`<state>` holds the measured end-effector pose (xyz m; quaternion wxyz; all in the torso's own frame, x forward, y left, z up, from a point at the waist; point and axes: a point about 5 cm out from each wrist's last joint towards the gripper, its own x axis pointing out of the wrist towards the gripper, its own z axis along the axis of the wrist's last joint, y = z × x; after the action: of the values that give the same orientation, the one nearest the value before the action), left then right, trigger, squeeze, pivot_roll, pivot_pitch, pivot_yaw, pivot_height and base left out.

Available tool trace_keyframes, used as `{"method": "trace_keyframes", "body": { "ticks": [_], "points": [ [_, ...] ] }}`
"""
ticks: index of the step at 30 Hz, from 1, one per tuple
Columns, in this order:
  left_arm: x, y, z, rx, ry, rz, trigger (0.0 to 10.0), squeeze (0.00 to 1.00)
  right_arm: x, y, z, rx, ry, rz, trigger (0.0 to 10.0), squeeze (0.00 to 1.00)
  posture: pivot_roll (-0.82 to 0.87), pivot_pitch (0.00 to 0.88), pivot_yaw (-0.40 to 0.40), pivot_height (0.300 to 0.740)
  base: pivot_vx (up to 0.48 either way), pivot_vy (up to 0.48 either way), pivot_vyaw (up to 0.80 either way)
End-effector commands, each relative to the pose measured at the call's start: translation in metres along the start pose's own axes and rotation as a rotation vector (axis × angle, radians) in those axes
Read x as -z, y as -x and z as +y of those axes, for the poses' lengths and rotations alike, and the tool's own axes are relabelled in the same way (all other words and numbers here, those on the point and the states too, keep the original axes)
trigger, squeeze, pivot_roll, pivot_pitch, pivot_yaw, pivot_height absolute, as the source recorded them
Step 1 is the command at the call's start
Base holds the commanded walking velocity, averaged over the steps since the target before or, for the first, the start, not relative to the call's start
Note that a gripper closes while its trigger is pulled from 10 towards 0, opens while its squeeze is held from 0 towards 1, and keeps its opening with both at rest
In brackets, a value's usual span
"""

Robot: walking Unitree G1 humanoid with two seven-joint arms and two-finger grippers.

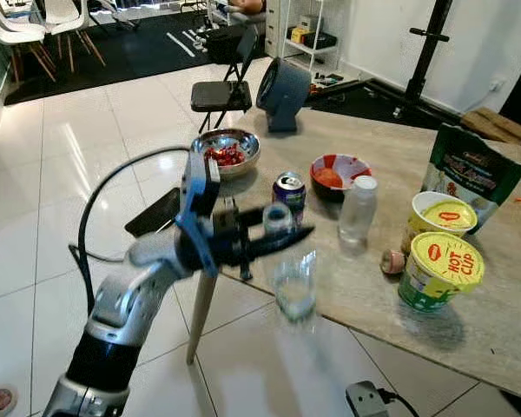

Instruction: Restocking fridge

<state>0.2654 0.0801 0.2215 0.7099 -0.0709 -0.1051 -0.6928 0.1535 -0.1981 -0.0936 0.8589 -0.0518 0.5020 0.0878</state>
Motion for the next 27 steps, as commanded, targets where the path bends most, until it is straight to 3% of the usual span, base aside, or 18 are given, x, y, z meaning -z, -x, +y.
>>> {"method": "trace_keyframes", "body": {
  "ticks": [1,2,3,10,16,18,19,20,26,27],
  "points": [
    [0.003,0.002,-0.006,0.038,0.023,0.038,0.0,0.00,0.031,0.005,0.001,0.001,-0.003,0.120,10.0,0.00,-0.07,0.065,0.040,0.740,0.000,0.000,0.00],
    [0.010,0.003,-0.011,0.053,0.047,0.074,4.0,0.00,0.031,0.005,0.001,0.001,-0.003,0.121,10.0,0.00,-0.07,0.064,0.041,0.740,0.000,0.000,0.00],
    [0.018,0.006,-0.015,0.067,0.070,0.109,10.0,0.00,0.031,0.005,0.001,0.001,-0.003,0.122,10.0,0.00,-0.07,0.064,0.040,0.740,0.000,0.000,0.00],
    [0.038,0.015,-0.022,0.066,0.141,0.194,10.0,0.00,0.031,0.005,0.000,0.002,-0.002,0.124,10.0,0.00,-0.07,0.061,0.042,0.740,0.000,0.000,0.00],
    [0.083,0.032,-0.021,-0.046,0.137,0.454,10.0,0.00,0.031,0.005,0.000,0.004,-0.001,0.124,10.0,0.00,-0.06,0.059,0.045,0.740,0.000,0.000,0.00],
    [0.083,0.032,-0.021,-0.046,0.137,0.454,10.0,0.00,0.031,0.005,0.000,0.004,-0.001,0.124,10.0,0.00,-0.06,0.059,0.045,0.740,0.000,0.000,0.00],
    [0.094,0.036,-0.020,-0.080,0.143,0.507,10.0,0.00,0.031,0.005,0.001,0.004,-0.001,0.124,10.0,0.00,-0.06,0.057,0.046,0.740,0.000,0.000,0.00],
    [0.118,0.047,-0.022,-0.135,0.177,0.586,10.0,0.00,0.030,0.005,0.003,0.002,0.000,0.124,10.0,0.00,-0.06,0.055,0.045,0.740,0.000,0.000,0.00],
    [0.148,0.063,-0.028,-0.197,0.236,0.683,10.0,0.00,0.029,0.004,0.003,0.001,0.002,0.123,10.0,0.00,-0.06,0.052,0.045,0.740,0.000,0.000,0.00],
    [0.162,0.071,-0.032,-0.227,0.270,0.728,10.0,0.00,0.029,0.004,0.003,0.003,0.002,0.123,10.0,0.00,-0.06,0.051,0.046,0.740,0.000,0.000,0.00]
  ]
}}
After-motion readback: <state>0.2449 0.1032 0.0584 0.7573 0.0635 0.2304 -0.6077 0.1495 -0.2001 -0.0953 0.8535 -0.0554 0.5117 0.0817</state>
